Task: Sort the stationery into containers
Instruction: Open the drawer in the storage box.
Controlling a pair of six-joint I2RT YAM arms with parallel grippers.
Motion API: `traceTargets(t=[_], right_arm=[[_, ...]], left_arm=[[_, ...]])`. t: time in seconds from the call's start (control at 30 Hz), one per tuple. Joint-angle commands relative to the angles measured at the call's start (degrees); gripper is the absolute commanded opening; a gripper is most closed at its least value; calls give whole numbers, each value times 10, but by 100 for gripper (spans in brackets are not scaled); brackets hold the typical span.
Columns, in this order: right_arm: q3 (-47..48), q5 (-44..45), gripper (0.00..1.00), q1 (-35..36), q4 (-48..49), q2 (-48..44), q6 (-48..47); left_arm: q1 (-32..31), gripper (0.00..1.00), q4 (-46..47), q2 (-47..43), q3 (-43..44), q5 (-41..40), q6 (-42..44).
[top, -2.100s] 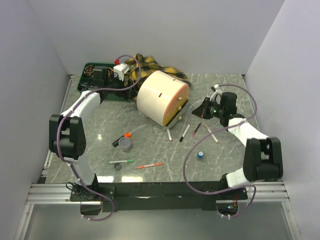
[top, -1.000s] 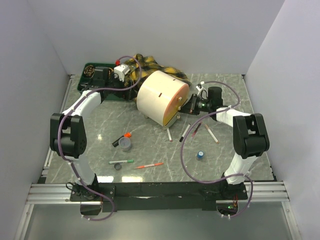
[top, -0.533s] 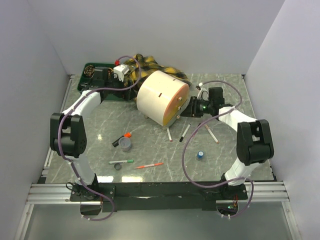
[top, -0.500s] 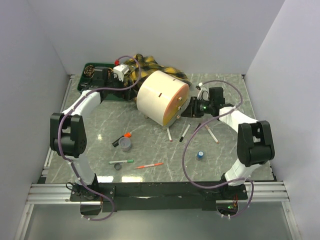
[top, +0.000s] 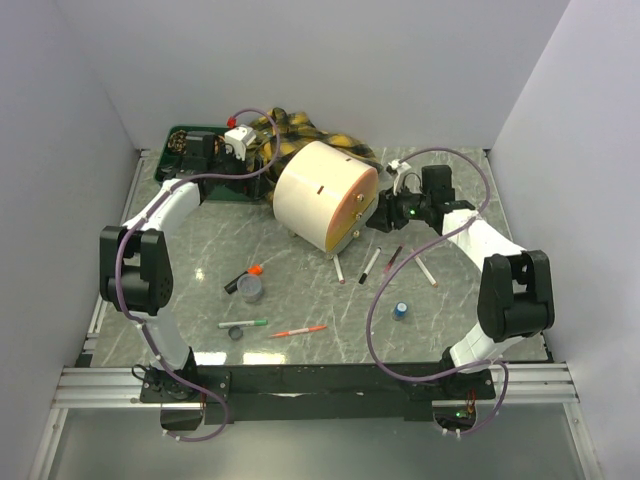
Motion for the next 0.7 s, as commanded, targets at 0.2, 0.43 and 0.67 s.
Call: traceTargets(t=[0.2, 0.43, 0.67], right_arm=[[34, -25, 51, 37, 21, -15, -48], [38, -2, 50, 57, 37, -13, -48], [31, 10, 43, 58, 61, -15, -32]], left_arm=[[1, 98, 14, -12, 7, 2, 0], [3, 98, 14, -8, 9, 4, -2], [3, 98, 18, 0, 9, 10, -7]])
